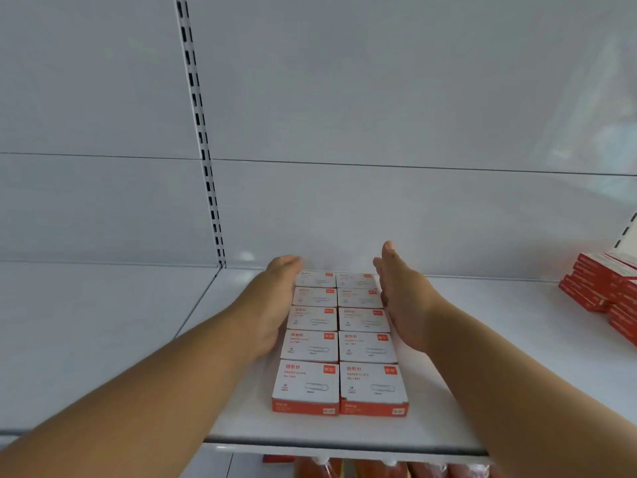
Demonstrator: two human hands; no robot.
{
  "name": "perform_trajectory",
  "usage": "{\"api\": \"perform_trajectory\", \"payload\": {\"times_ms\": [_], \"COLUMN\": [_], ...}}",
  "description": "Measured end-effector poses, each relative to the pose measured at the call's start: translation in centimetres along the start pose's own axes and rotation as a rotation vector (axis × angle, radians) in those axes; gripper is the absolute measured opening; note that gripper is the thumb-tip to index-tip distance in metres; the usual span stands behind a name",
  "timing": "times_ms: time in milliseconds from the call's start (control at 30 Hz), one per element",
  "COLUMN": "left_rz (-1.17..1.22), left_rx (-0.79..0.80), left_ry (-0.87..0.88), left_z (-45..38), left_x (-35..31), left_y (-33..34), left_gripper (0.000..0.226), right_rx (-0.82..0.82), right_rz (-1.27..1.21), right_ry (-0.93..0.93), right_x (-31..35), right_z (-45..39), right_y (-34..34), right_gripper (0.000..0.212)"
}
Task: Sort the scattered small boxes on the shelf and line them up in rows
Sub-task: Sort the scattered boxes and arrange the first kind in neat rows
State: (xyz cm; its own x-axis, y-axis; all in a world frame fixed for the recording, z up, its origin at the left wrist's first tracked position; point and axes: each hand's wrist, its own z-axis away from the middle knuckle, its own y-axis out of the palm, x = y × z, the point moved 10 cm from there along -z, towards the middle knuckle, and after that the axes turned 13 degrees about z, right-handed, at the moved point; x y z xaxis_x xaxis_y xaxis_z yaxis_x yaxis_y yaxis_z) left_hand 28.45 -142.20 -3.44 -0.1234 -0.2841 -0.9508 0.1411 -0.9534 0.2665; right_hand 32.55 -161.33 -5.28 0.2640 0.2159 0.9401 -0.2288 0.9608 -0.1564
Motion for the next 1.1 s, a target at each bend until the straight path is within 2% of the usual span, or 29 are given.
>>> {"api": "perform_trajectory", "payload": {"times_ms": [67, 167, 233, 367, 600, 733, 800, 900, 967, 1033, 1100], "left_rz": [0.034, 0.033, 0.043, 0.112, 0.088, 0.158, 0.212, 0.211, 0.217, 0.061, -0.258], "left_rx": [-0.018, -0.042, -0.046, -0.032, 0.035, 0.05, 0.079, 0.068, 0.051, 0.073, 0.193], "left_ry": [-0.016, -0.002, 0.006, -0.011, 0.002, 0.003, -0.01, -0.019, -0.007, 0.074, 0.18], "left_z": [0.8, 1.8, 2.3, 2.9, 3.9, 4.5, 5.4, 6.6, 7.6, 8.6, 9.8], "left_x": [0.8, 0.9, 0.6, 0.3, 0.3, 0.6, 1.0, 1.4, 1.0, 0.1, 0.0], "left_y": [-0.1, 0.5, 0.7, 0.6, 1.1, 0.2, 0.4, 0.7, 0.6, 0.1, -0.1], "left_gripper": [0.013, 0.036, 0.041, 0.033, 0.036, 0.025, 0.028, 0.03, 0.021, 0.013, 0.029], "right_rx": [0.032, 0.055, 0.009, -0.074, -0.053, -0.094, -0.134, -0.147, -0.089, -0.124, -0.237], "right_rz": [0.037, 0.101, 0.119, 0.042, 0.08, 0.054, 0.058, 0.116, 0.133, 0.291, 0.636], "right_ry": [0.019, 0.025, 0.027, 0.01, -0.025, -0.153, -0.214, -0.192, -0.11, -0.183, -0.395], "right_x": [-0.6, -0.7, -0.3, 0.2, 0.5, 0.5, 0.7, 0.7, 0.0, 0.1, 1.3], "right_z": [0.6, 1.4, 2.0, 3.0, 5.6, 7.1, 7.8, 8.3, 8.8, 9.7, 11.4], "right_y": [0.5, 1.3, 1.3, 0.6, 1.8, 1.2, 1.1, 1.5, 2.1, 1.4, 0.4], "right_gripper": [0.056, 0.059, 0.059, 0.049, 0.047, 0.036, 0.034, 0.036, 0.043, 0.051, 0.063]}}
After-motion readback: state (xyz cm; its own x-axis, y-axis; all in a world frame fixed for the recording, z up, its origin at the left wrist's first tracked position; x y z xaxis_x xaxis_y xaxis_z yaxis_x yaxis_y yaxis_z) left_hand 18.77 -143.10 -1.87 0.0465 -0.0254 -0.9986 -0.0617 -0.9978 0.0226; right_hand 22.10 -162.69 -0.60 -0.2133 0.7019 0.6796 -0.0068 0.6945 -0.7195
